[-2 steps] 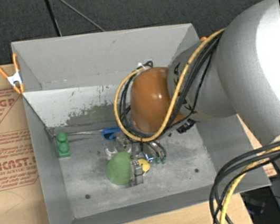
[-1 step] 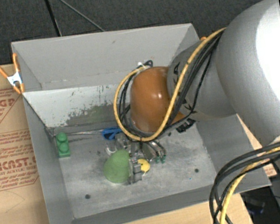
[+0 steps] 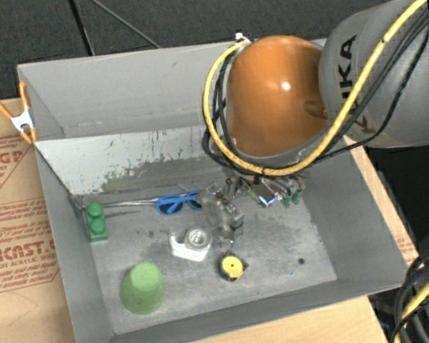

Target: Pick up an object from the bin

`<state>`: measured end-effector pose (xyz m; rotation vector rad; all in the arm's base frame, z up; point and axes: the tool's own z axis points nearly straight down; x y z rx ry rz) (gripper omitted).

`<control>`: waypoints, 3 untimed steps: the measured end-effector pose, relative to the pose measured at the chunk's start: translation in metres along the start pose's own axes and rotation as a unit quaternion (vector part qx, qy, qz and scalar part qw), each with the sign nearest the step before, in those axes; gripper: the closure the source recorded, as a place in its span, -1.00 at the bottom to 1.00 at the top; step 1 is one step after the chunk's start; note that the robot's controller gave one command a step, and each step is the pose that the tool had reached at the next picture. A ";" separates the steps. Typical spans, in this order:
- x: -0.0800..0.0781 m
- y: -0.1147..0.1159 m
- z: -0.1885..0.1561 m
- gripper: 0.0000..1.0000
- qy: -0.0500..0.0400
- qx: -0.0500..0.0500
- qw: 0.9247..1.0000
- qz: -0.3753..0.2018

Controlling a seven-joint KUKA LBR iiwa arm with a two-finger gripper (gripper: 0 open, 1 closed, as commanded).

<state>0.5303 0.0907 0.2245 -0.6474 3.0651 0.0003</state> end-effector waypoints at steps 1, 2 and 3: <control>0.006 0.021 0.070 1.00 0.006 -0.002 0.996 0.093; -0.011 0.007 -0.090 1.00 -0.002 0.000 0.997 0.081; 0.003 -0.010 -0.008 1.00 0.007 -0.001 1.000 0.031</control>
Offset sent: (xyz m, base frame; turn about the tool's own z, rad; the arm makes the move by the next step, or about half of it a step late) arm -0.0125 0.0158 -0.0675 0.1887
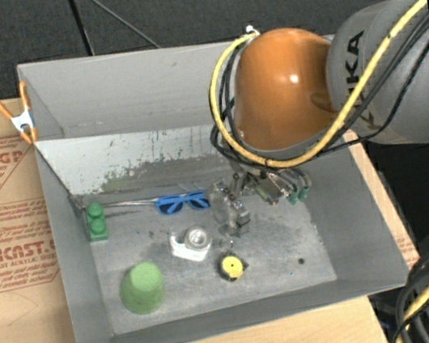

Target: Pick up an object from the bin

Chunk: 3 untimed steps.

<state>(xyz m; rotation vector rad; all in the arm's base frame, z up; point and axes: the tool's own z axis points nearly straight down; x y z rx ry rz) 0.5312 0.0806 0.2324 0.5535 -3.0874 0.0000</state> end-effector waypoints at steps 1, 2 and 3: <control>-0.021 -0.023 -0.075 1.00 -0.008 0.002 0.999 -0.054; -0.027 0.036 0.018 1.00 0.000 -0.001 1.000 0.014; 0.030 0.042 0.098 1.00 0.003 -0.001 1.000 0.013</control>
Offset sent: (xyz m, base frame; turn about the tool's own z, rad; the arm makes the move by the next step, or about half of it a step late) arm 0.0250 -0.0139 0.0715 -0.1089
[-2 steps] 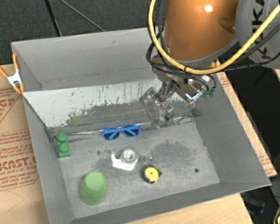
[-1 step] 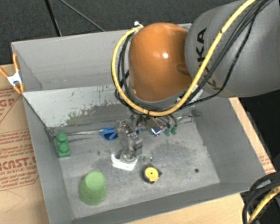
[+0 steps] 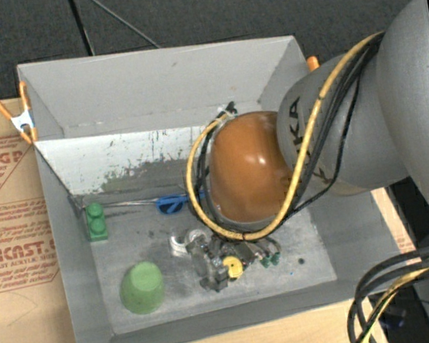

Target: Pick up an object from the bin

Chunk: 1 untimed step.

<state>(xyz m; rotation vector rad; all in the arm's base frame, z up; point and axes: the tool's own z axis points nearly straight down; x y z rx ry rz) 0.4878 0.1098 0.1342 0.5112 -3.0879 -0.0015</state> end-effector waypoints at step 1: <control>-0.010 -0.027 -0.095 1.00 -0.011 0.002 1.000 -0.001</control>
Offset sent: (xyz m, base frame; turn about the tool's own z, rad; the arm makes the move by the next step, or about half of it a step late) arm 0.0169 -0.0222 0.0898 -0.0042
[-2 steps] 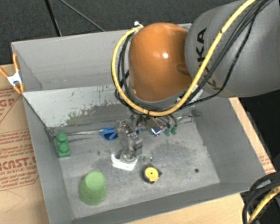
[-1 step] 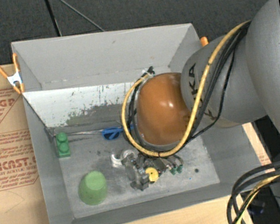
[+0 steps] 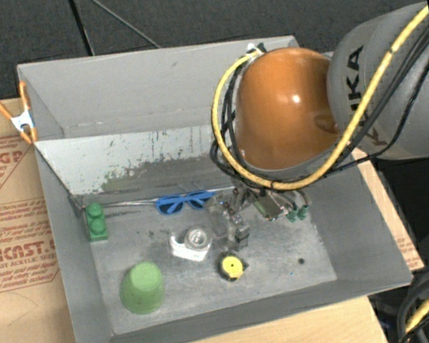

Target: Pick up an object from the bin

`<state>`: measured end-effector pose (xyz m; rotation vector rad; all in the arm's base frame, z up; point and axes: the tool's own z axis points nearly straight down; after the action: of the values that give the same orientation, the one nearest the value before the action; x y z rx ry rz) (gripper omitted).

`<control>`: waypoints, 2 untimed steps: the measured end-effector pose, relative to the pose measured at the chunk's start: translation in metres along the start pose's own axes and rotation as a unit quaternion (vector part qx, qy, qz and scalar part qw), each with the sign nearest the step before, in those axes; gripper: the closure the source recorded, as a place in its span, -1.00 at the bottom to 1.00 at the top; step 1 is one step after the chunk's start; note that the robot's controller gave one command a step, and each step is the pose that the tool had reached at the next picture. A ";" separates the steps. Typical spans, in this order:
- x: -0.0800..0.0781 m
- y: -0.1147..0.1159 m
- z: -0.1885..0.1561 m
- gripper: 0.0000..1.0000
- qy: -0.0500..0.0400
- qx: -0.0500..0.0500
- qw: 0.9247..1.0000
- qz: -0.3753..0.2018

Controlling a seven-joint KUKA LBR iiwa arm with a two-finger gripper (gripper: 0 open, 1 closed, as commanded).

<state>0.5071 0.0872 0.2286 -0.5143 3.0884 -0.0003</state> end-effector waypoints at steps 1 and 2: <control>0.001 0.016 0.080 1.00 0.008 -0.002 0.997 0.078; -0.022 0.001 -0.045 1.00 -0.001 0.000 0.996 0.091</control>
Offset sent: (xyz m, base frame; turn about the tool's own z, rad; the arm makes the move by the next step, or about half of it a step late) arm -0.0035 0.0138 -0.0779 0.1584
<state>0.5272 0.0950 0.2735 -0.2299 3.1214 0.0016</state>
